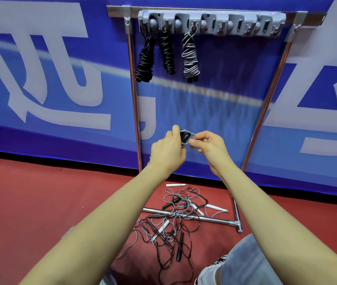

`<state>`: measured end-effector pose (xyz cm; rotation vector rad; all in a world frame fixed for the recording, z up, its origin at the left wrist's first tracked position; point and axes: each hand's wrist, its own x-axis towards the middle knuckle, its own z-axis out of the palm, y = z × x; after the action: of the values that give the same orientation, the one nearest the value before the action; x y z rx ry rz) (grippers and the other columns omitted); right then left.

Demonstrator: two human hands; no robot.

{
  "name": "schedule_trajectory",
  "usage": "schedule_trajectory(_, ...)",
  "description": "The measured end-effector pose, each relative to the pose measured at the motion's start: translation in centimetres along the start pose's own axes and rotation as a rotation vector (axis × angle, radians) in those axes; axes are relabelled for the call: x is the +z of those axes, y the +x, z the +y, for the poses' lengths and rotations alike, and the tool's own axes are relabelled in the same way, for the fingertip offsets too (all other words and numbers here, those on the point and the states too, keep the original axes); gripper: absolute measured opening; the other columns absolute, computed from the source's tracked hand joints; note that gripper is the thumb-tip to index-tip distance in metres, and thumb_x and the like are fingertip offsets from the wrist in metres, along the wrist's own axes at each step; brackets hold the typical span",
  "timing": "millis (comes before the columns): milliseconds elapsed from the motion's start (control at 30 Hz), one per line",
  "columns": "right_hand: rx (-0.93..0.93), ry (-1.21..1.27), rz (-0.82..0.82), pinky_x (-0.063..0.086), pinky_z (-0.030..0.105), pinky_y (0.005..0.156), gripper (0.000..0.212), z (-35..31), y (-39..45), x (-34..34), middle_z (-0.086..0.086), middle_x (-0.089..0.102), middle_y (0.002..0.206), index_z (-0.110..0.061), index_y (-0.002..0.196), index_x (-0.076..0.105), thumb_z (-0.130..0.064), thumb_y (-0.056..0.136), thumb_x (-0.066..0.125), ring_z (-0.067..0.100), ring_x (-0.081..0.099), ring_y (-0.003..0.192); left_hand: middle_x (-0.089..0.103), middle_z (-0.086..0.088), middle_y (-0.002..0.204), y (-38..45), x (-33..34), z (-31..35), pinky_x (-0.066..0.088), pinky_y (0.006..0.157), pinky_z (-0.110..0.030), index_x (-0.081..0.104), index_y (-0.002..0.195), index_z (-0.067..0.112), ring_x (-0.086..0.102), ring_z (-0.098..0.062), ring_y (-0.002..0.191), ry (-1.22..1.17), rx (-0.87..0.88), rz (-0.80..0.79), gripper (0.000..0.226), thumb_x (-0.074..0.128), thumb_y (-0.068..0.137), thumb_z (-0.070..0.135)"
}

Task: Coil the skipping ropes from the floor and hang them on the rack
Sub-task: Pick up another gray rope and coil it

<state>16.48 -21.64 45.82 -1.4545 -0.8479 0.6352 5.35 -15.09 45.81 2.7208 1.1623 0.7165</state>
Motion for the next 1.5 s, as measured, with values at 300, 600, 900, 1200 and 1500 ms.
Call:
schedule_trajectory(300,-0.111,-0.199,0.131,0.039,0.022,0.055,0.025,0.4,0.1,1.1,0.001,0.054,0.061,-0.017,0.069,0.049,-0.002,0.08,0.066,0.01,0.049,0.053,0.044,-0.007,0.115,-0.4,0.4,-0.2,0.041,0.074,-0.041,0.038,0.101,0.01,0.051,-0.035,0.094,-0.16,-0.069,0.009,0.032,0.059,0.078,0.016)
schedule_trajectory(600,-0.139,-0.168,0.109,0.04,0.028,0.06,0.025,0.9,0.2,0.8,0.004,0.052,0.063,-0.014,0.069,0.05,0.001,0.079,0.067,0.019,0.047,0.064,0.057,-0.001,0.081,-0.5,-0.3,-0.9,0.036,0.061,-0.033,0.036,0.096,0.014,0.051,-0.031,0.075,-0.289,-0.071,-0.119,0.028,0.055,0.08,0.027)
schedule_trajectory(900,-0.078,-0.131,0.158,0.043,0.026,0.059,0.028,0.9,0.4,1.1,0.004,0.056,0.064,-0.014,0.067,0.048,-0.004,0.079,0.072,0.017,0.053,0.061,0.06,0.006,0.075,-0.5,-0.1,-0.5,0.043,0.068,-0.033,0.057,0.09,0.02,0.054,-0.021,0.078,-0.393,-0.159,0.028,0.035,0.041,0.095,0.051)
schedule_trajectory(1200,-0.028,-0.033,0.024,0.042,0.007,0.054,0.017,1.1,-0.4,0.3,0.003,0.066,0.065,-0.009,0.075,0.058,0.005,0.08,0.065,0.002,0.063,0.056,0.062,0.004,0.078,-0.7,0.7,-1.3,0.042,0.065,-0.033,0.049,0.09,0.018,0.057,-0.024,0.08,-0.352,-0.166,0.053,0.039,0.05,0.088,0.057)
schedule_trajectory(1500,-0.178,-0.093,-0.014,0.044,0.018,0.059,0.023,1.2,-0.4,0.1,-0.002,0.062,0.09,-0.022,0.094,0.058,-0.005,0.083,0.068,0.009,0.055,0.069,0.059,0.004,0.072,-0.7,0.3,-1.9,0.046,0.068,-0.037,0.042,0.085,0.018,0.054,-0.025,0.075,-0.463,-0.175,0.066,0.045,0.056,0.083,0.06)
